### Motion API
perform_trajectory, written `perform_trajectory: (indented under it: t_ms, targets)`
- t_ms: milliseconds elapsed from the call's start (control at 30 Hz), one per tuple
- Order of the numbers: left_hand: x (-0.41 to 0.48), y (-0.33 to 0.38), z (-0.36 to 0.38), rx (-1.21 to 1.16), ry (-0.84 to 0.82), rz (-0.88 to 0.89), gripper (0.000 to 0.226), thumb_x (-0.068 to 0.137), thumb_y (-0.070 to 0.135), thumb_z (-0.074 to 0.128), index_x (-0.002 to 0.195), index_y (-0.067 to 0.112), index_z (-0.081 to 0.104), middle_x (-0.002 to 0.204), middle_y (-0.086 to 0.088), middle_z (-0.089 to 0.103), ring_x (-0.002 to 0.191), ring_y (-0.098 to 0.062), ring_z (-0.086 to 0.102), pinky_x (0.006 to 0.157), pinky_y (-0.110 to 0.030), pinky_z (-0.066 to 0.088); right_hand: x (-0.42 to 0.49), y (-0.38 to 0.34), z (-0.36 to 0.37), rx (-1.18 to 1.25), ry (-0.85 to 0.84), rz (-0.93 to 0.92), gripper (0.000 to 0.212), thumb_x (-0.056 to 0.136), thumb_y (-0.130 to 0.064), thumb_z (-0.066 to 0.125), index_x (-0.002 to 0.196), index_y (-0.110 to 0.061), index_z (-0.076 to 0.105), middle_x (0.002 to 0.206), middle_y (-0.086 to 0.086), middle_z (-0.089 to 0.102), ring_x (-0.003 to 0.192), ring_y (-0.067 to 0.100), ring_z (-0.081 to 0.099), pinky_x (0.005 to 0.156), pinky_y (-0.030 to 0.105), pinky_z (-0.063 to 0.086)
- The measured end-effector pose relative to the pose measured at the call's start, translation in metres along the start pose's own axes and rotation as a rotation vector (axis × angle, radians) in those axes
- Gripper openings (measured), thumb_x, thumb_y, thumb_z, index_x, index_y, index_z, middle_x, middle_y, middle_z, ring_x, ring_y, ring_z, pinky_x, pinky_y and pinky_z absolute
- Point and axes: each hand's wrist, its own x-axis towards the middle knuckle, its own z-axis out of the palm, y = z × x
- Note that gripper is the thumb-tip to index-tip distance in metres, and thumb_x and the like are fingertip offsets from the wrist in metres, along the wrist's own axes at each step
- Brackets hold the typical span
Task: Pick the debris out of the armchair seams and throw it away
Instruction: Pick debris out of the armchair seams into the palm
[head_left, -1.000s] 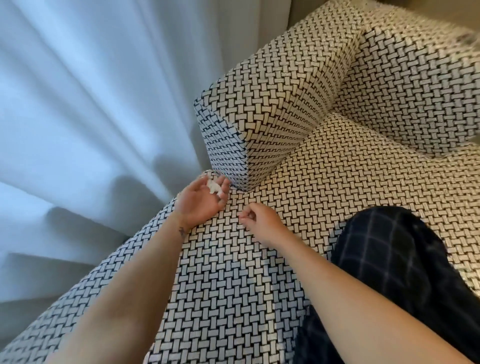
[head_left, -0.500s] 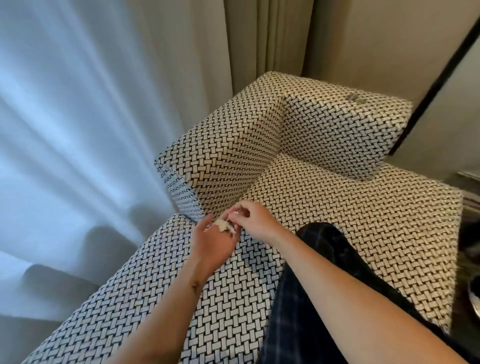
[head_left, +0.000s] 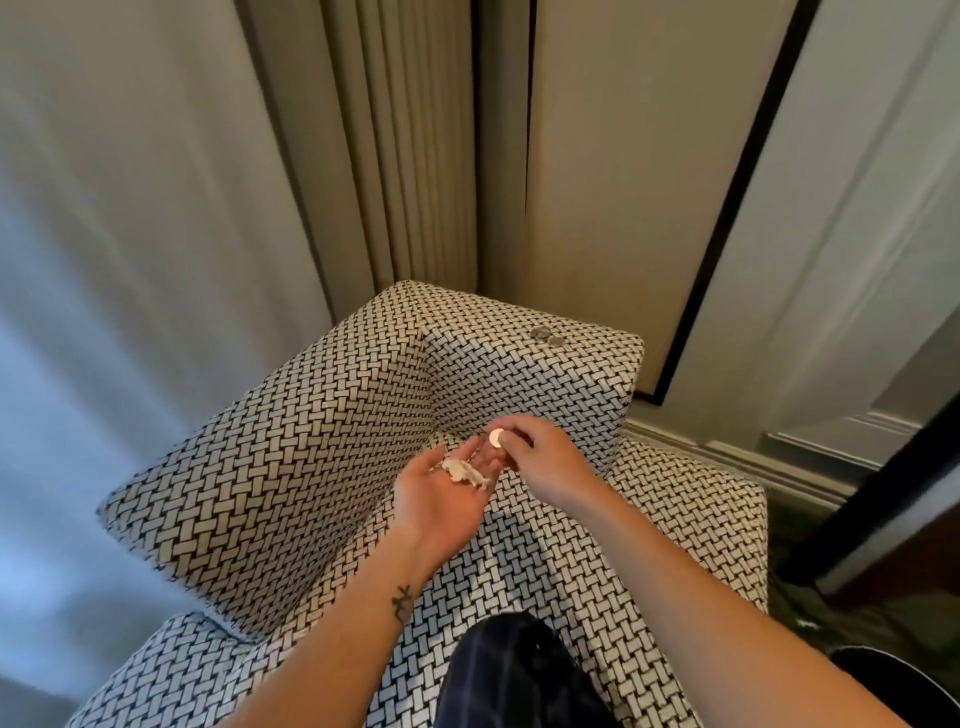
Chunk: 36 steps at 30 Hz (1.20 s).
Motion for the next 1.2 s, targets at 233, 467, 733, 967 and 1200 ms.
perform_trajectory:
  t_ms: [233, 467, 733, 967, 1200]
  targets:
    - [0.080, -0.021, 0.075, 0.030, 0.009, 0.016, 0.044, 0.105, 0.023, 0.039, 0.133, -0.007, 0.053, 0.127, -0.025, 0.060, 0.113, -0.033, 0.059, 0.098, -0.041, 0.052, 0.088, 0.015, -0.085, -0.024, 0.195, -0.060, 0.023, 0.106, -0.020, 0.049, 0.122, -0.028, 0.065, 0.092, -0.004, 0.069, 0.076, 0.009, 0.063, 0.063, 0.019, 0.046]
    - [0.137, -0.027, 0.117, -0.005, 0.046, 0.057, 0.038, 0.103, 0.019, 0.040, 0.128, -0.005, 0.055, 0.120, -0.023, 0.061, 0.112, -0.032, 0.058, 0.107, -0.040, 0.049, 0.161, 0.035, -0.115, -0.030, 0.335, 0.026, 0.008, 0.103, -0.018, 0.056, 0.109, -0.019, 0.061, 0.089, -0.004, 0.071, 0.074, 0.004, 0.062, 0.052, 0.008, 0.037]
    - [0.176, -0.034, 0.126, 0.022, 0.074, 0.130, 0.035, 0.101, 0.014, 0.042, 0.127, -0.005, 0.055, 0.122, -0.021, 0.062, 0.114, -0.029, 0.061, 0.100, -0.040, 0.053, 0.199, 0.049, -0.105, -0.214, 0.398, 0.084, 0.016, 0.096, -0.019, 0.059, 0.082, -0.027, 0.060, 0.085, -0.007, 0.066, 0.085, 0.016, 0.065, 0.075, 0.033, 0.052]
    - [0.191, -0.040, 0.127, 0.032, 0.071, 0.166, 0.046, 0.096, 0.013, 0.039, 0.136, -0.006, 0.053, 0.139, -0.024, 0.061, 0.118, -0.028, 0.060, 0.116, -0.043, 0.043, 0.201, 0.054, -0.093, -0.387, 0.406, -0.002, 0.012, 0.094, -0.025, 0.054, 0.084, -0.023, 0.060, 0.075, -0.004, 0.067, 0.079, 0.022, 0.064, 0.078, 0.044, 0.056]
    - [0.189, -0.041, 0.128, 0.053, 0.083, 0.161, 0.041, 0.098, 0.013, 0.036, 0.127, -0.006, 0.058, 0.136, -0.022, 0.064, 0.135, -0.030, 0.055, 0.118, -0.043, 0.040, 0.201, 0.055, -0.092, -0.436, 0.430, -0.038, 0.011, 0.096, -0.025, 0.057, 0.094, -0.018, 0.066, 0.082, -0.002, 0.070, 0.083, 0.022, 0.064, 0.082, 0.044, 0.055]
